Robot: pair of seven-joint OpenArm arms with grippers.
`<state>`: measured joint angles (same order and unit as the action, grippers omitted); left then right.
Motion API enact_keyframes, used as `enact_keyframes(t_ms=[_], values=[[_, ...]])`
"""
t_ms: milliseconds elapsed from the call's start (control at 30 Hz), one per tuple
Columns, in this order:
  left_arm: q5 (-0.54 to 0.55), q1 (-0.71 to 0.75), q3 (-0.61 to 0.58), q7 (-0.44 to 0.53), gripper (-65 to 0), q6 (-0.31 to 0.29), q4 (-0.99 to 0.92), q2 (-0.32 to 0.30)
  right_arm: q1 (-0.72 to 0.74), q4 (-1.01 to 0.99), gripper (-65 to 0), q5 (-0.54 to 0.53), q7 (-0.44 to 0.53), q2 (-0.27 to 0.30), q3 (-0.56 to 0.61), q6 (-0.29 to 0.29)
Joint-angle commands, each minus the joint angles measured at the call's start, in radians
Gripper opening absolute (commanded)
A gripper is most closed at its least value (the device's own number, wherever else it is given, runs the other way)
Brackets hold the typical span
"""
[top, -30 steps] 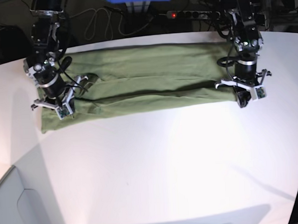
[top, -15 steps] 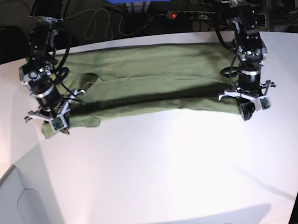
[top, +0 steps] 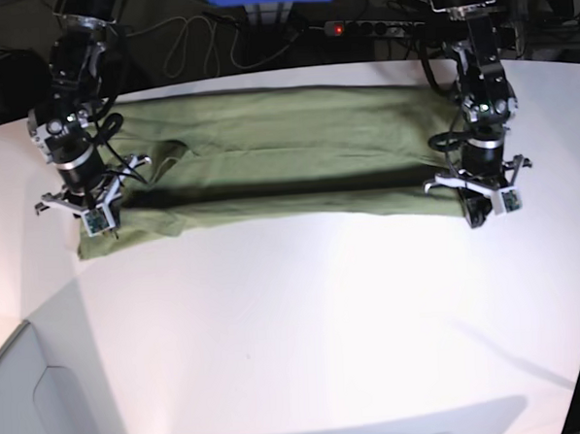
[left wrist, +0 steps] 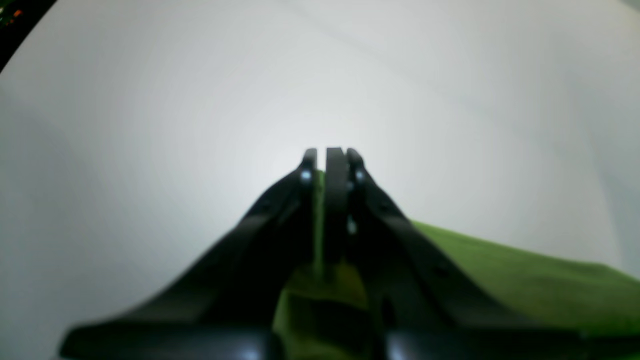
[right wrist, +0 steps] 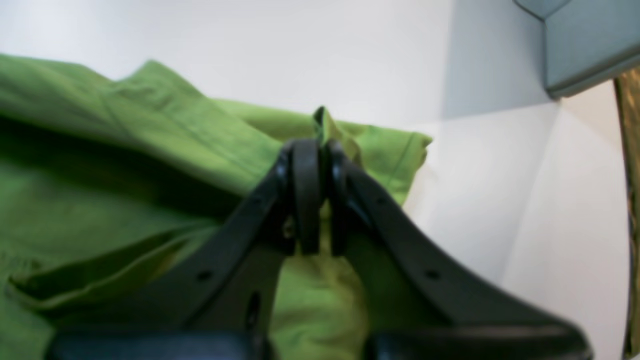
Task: Fold the T-shirt properly
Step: 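Pull the folded shirt edge toward the robot with both grippers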
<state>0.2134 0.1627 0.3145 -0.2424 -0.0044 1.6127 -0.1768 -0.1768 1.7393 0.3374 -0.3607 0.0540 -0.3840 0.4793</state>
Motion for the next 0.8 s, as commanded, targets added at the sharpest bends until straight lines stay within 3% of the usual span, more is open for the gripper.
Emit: enact_keyframes(t_ms=[0, 767], values=[[0.005, 0.010, 0.005, 0.022, -65.0, 0.004, 0.021, -0.007, -0.003, 0.020, -64.7, -0.010, 0.021, 0.004, -0.005, 0.011], [0.005, 0.231, 0.012, 0.022, -65.0, 0.004, 0.139, 0.016, -0.079, 0.021, -64.7, -0.010, 0.021, 0.010, -0.008, 0.011]])
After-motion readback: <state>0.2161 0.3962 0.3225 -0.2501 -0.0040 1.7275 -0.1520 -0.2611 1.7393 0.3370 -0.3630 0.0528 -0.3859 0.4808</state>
